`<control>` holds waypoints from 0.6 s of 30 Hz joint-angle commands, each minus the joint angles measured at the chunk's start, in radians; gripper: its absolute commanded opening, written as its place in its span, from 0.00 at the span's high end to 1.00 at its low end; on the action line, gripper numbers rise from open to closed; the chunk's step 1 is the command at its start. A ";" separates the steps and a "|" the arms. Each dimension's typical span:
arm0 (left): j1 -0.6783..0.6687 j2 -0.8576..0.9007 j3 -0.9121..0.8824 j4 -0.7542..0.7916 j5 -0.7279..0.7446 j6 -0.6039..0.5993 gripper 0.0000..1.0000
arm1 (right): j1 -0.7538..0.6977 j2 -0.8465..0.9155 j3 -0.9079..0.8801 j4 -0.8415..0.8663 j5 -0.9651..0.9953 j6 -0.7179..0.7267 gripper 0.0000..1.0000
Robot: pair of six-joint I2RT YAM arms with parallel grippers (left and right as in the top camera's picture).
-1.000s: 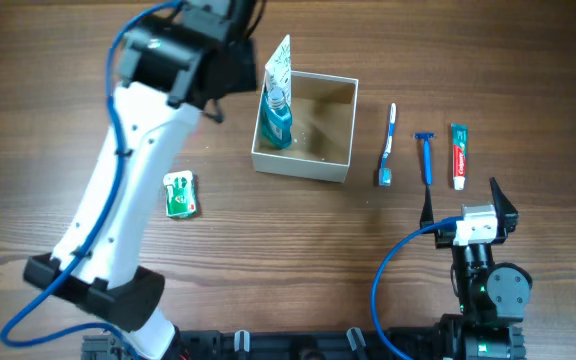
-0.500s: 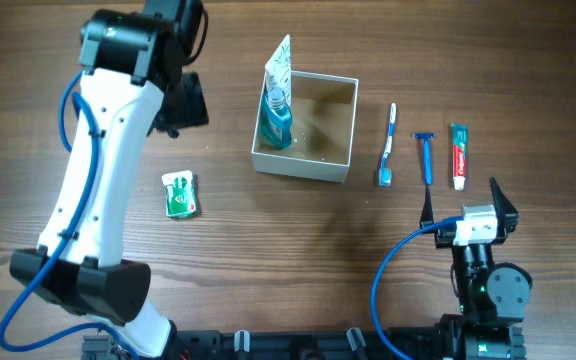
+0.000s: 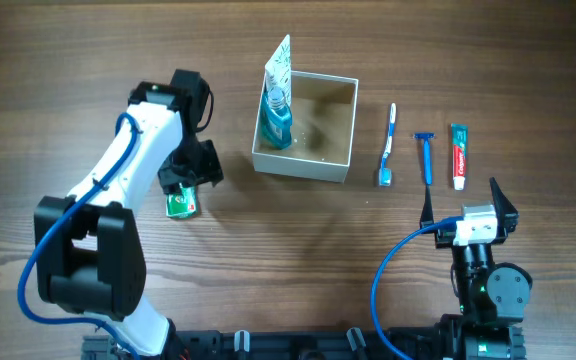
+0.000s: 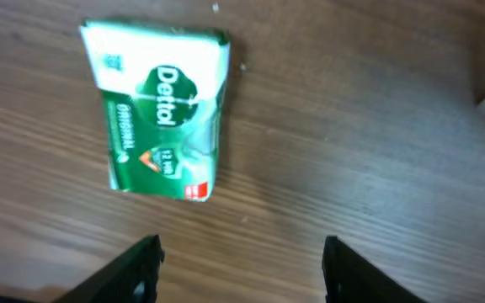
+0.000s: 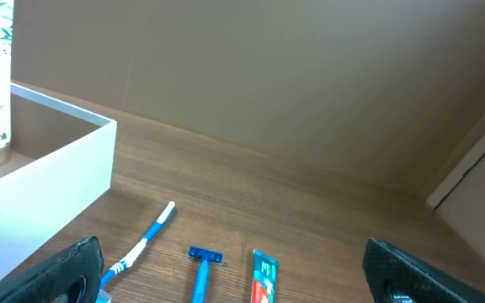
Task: Pack container
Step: 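Lower the left gripper onto the green Dettol soap bar and grasp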
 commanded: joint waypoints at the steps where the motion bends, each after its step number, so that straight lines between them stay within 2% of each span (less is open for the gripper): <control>1: 0.028 -0.008 -0.061 0.060 0.055 0.030 0.35 | 0.004 -0.008 -0.001 0.002 0.017 0.019 0.00; 4: 0.055 -0.007 -0.072 0.082 0.050 0.065 0.31 | 0.004 -0.008 -0.001 0.002 0.016 0.019 0.00; 12: 0.117 -0.002 -0.074 0.111 -0.032 0.230 0.31 | 0.004 -0.008 -0.001 0.002 0.016 0.019 0.00; 18: 0.142 0.003 -0.074 0.138 -0.037 0.233 0.31 | 0.004 -0.008 -0.001 0.002 0.016 0.019 0.00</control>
